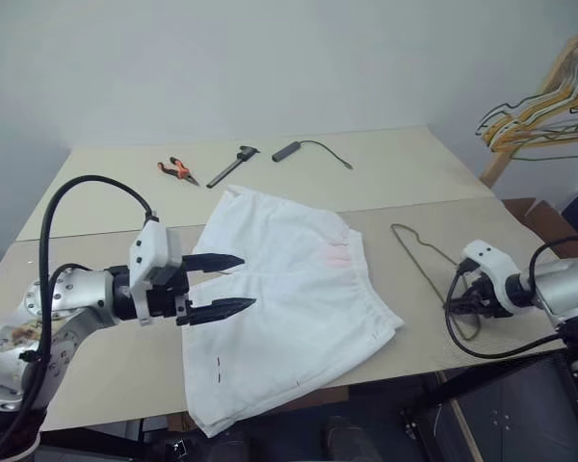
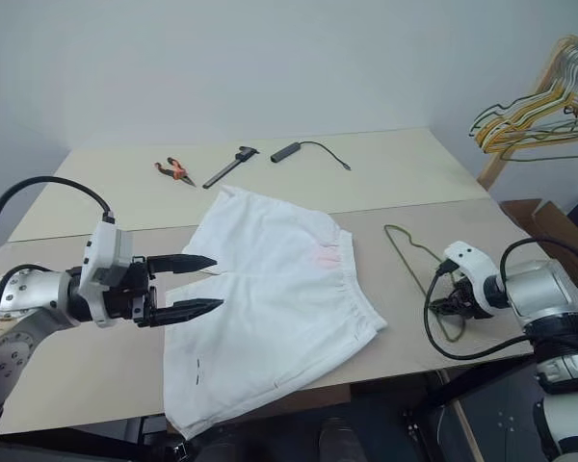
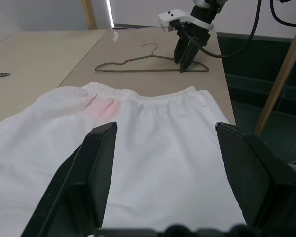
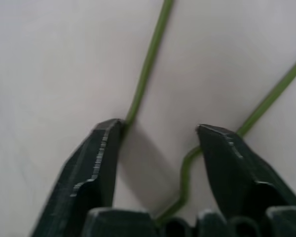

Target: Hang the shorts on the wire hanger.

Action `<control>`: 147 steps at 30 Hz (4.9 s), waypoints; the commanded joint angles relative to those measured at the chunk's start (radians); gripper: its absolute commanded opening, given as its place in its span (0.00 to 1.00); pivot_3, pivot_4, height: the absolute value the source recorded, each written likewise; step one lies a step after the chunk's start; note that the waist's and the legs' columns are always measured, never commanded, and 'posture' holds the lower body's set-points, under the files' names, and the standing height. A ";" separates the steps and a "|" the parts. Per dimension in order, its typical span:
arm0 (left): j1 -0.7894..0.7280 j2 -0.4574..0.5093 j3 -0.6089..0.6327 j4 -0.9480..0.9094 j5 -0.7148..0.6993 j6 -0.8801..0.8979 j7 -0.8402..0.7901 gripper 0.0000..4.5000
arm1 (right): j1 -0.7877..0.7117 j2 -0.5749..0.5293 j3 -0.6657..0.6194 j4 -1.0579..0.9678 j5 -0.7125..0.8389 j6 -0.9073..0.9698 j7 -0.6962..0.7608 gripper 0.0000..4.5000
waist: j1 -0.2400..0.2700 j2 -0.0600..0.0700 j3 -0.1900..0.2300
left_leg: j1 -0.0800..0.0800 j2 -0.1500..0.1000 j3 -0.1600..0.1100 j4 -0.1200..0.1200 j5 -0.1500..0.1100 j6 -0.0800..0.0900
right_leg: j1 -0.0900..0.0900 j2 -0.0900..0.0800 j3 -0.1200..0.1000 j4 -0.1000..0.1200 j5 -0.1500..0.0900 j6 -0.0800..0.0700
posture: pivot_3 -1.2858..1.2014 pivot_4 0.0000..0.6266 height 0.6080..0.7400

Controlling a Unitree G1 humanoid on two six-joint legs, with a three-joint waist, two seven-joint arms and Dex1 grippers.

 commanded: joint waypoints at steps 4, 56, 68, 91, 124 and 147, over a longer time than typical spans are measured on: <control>-0.033 -0.019 -0.007 -0.018 0.002 -0.006 0.023 0.77 | 0.022 -0.003 -0.008 -0.039 0.006 0.037 0.025 0.10 | -0.003 0.000 0.000 | 0.000 0.000 -0.001 0.000 0.000 0.000 | 0.000 0.000 0.000 0.000 0.000 0.000 | 0.47 0.07 1.00; -0.645 -0.178 -0.282 0.525 0.165 0.097 -0.104 0.77 | -0.037 0.037 -0.060 -0.247 -0.723 -1.424 -0.938 0.01 | -0.141 0.000 -0.004 | -0.012 -0.002 -0.009 0.006 0.002 -0.003 | -0.010 -0.001 0.005 0.003 0.005 0.003 | 0.44 0.00 1.00; -0.662 -0.233 -0.407 0.618 0.326 0.029 -0.177 0.77 | -0.046 0.068 -0.102 -0.317 -0.697 -1.374 -0.864 0.01 | -0.163 0.000 -0.004 | -0.012 -0.002 -0.010 0.008 0.002 -0.003 | -0.009 -0.002 0.004 0.005 0.006 0.003 | 0.43 0.00 1.00; -0.662 -0.242 -0.357 0.615 0.391 0.039 -0.152 0.00 | -0.024 0.048 -0.095 -0.349 -0.600 -1.434 -0.763 0.24 | -0.167 0.000 -0.004 | -0.012 -0.002 -0.012 0.008 0.002 -0.002 | -0.008 -0.003 0.004 0.005 0.007 0.004 | 0.44 0.00 1.00; -0.533 -0.093 -0.386 0.435 0.544 -0.146 -0.251 0.00 | -0.461 0.003 0.221 -0.325 0.087 -0.289 0.369 0.99 | -0.086 0.004 -0.007 | -0.028 -0.002 -0.014 0.018 0.001 -0.001 | -0.021 -0.003 -0.001 0.008 0.007 0.004 | 0.47 0.00 1.00; -0.378 -0.030 -0.319 0.175 0.471 0.015 -0.200 0.12 | -0.472 0.152 0.226 -0.262 -0.036 -0.302 0.399 0.00 | -0.042 0.005 -0.007 | -0.028 -0.003 -0.014 0.019 0.001 -0.001 | -0.021 -0.002 -0.002 0.016 0.008 0.004 | 0.51 0.00 1.00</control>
